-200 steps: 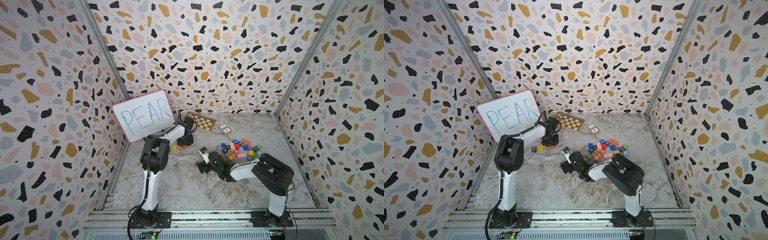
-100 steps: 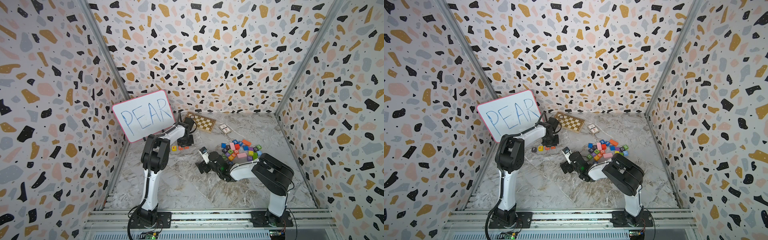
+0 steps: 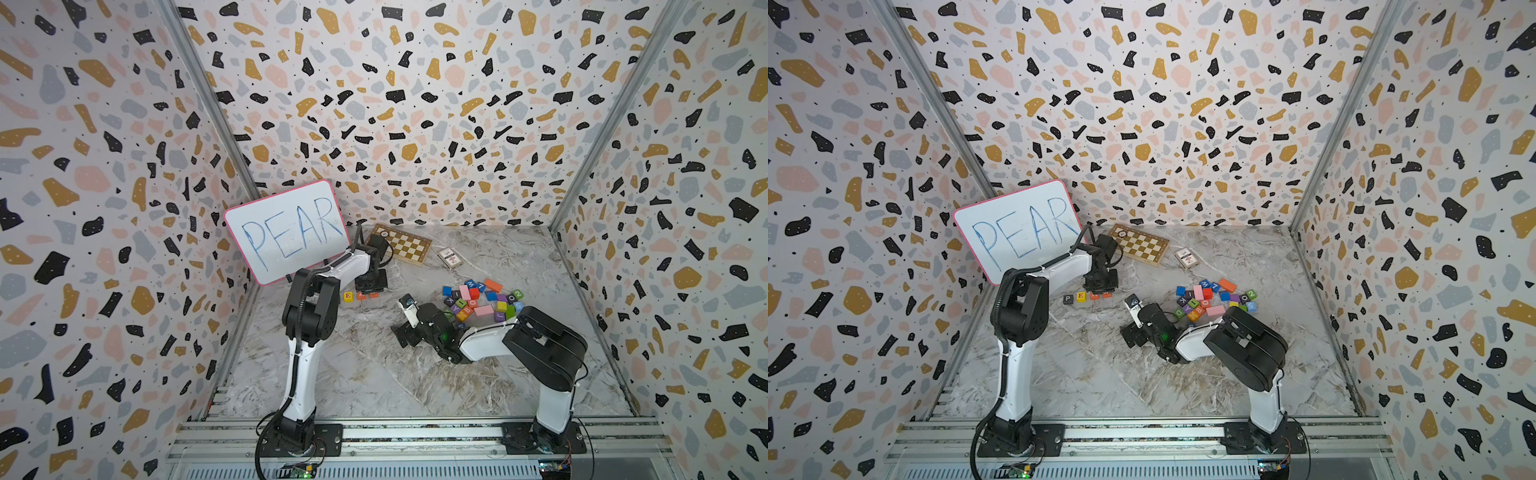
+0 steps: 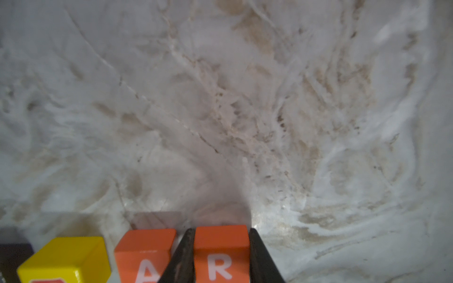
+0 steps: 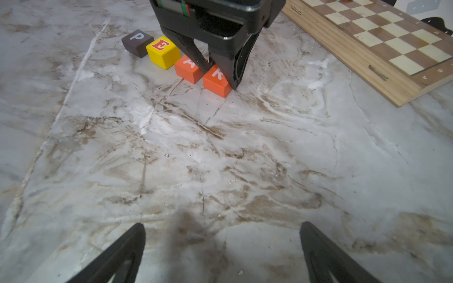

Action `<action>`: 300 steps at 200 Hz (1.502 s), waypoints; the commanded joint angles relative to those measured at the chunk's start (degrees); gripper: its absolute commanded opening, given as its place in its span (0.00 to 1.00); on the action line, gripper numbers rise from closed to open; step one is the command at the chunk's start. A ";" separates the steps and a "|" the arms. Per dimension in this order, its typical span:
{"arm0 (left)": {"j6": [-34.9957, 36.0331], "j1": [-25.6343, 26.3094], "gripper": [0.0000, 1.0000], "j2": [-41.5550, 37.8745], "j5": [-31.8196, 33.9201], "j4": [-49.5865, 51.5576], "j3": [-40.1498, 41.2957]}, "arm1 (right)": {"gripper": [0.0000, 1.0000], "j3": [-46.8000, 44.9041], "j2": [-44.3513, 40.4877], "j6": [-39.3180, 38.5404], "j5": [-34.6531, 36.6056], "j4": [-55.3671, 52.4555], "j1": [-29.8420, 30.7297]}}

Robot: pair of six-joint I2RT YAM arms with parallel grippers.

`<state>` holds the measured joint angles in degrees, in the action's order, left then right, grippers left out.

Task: Spell the uppercase word “pear” with letter blocks
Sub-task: Place the letter block at the center of the board.

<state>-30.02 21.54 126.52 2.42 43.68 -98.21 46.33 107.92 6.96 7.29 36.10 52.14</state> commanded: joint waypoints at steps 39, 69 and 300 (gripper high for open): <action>0.75 -0.26 0.31 1.45 -0.89 0.26 -1.64 | 1.00 1.40 0.00 -0.12 0.02 0.64 0.04; 0.75 -0.23 0.31 1.49 -0.66 0.27 -1.61 | 1.00 1.40 0.10 -0.11 0.00 0.69 0.06; 0.49 -0.23 0.39 1.60 -0.31 0.23 -1.45 | 1.00 1.57 0.62 0.15 -0.08 0.64 -0.02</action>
<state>-29.56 21.54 126.91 2.02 43.40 -98.52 46.33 108.07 6.98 7.18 36.10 52.14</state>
